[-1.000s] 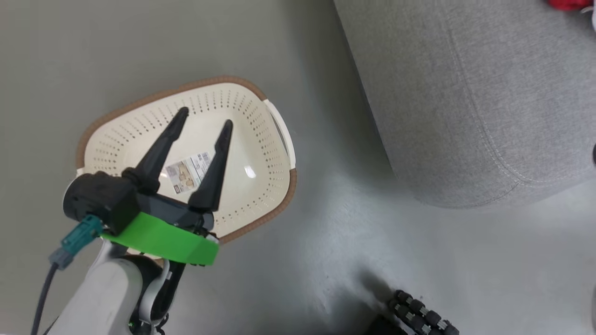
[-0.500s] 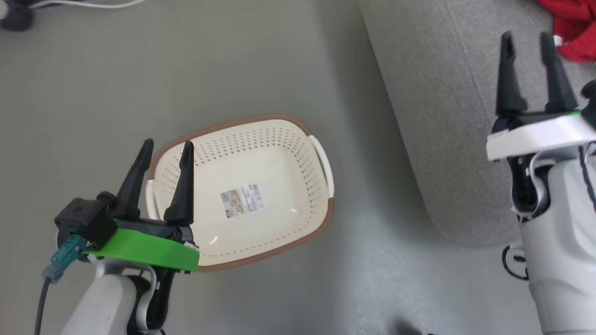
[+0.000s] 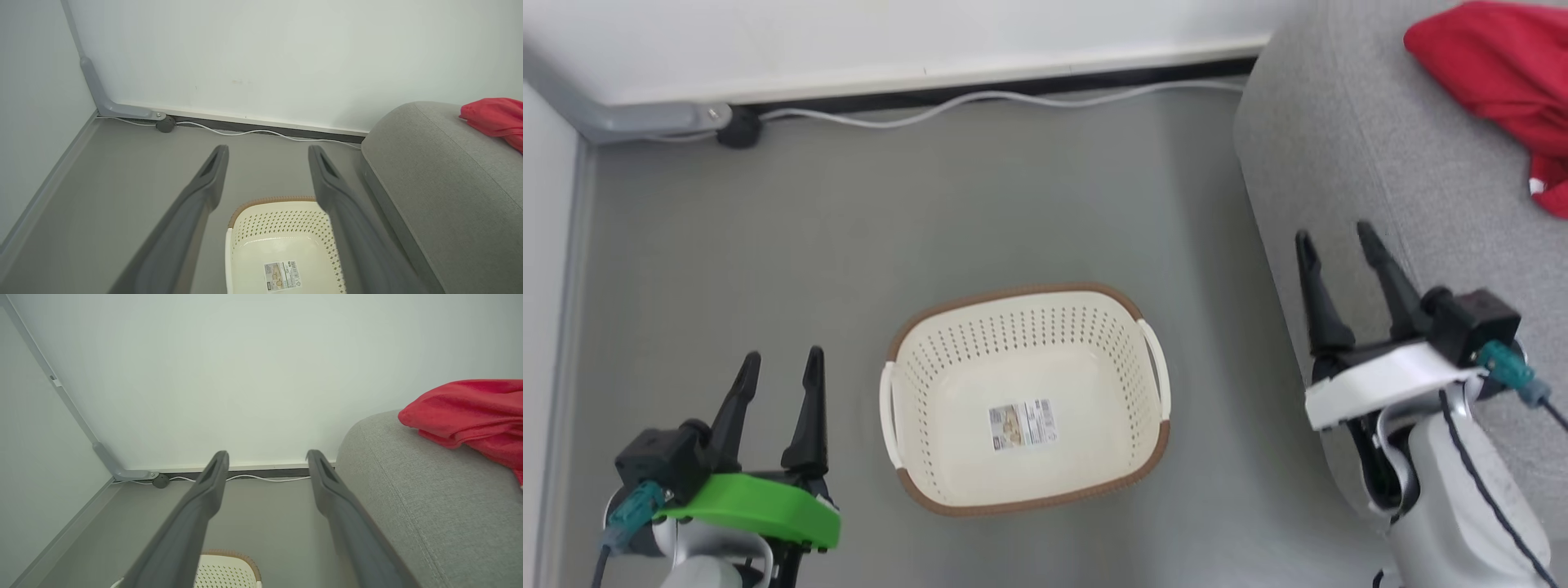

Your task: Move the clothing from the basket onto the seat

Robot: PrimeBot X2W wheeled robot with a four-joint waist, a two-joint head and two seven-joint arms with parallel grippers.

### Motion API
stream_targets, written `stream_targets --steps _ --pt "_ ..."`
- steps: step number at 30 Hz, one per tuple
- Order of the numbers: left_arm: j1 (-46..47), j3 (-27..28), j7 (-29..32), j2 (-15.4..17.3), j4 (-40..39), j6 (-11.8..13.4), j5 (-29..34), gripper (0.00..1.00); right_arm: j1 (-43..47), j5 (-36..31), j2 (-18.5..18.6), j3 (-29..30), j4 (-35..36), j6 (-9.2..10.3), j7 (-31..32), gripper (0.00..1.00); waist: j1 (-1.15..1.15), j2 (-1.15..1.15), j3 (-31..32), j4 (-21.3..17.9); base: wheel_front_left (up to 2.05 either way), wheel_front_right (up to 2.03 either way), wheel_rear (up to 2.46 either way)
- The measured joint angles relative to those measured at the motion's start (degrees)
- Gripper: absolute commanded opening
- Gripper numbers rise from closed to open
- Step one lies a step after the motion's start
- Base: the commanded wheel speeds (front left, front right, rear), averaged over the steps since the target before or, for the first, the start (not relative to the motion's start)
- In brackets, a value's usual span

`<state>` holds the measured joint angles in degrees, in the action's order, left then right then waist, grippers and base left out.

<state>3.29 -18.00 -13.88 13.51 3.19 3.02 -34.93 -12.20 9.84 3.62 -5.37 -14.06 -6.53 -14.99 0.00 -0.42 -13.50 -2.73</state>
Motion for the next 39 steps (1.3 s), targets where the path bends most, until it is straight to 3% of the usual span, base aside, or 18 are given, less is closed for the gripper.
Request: stream_targets --steps 12,13,23,39 --pt "-4.8 1.6 -0.1 1.4 -0.1 0.2 0.4 1.0 6.8 0.0 -0.4 -3.1 0.8 0.64 0.0 1.0 0.0 0.0 8.6 0.5 0.0 0.0 0.0" --pt "-5.0 1.6 0.0 1.3 0.1 0.3 0.4 0.0 7.0 0.0 -0.4 -3.1 0.7 0.6 0.0 0.0 0.0 0.0 8.9 0.2 0.0 0.0 0.0" --pt "-5.6 0.9 0.7 -0.9 2.4 -0.1 -1.5 0.0 9.4 2.1 -0.8 -2.5 -2.0 0.58 0.5 0.0 0.0 0.0 9.1 0.4 0.0 0.0 0.0" --pt "-5.6 3.9 3.3 -2.6 3.2 -1.4 -11.5 0.0 9.1 17.2 -0.9 0.5 -3.0 0.57 4.6 0.0 0.0 0.0 9.9 0.8 0.0 0.0 0.0"
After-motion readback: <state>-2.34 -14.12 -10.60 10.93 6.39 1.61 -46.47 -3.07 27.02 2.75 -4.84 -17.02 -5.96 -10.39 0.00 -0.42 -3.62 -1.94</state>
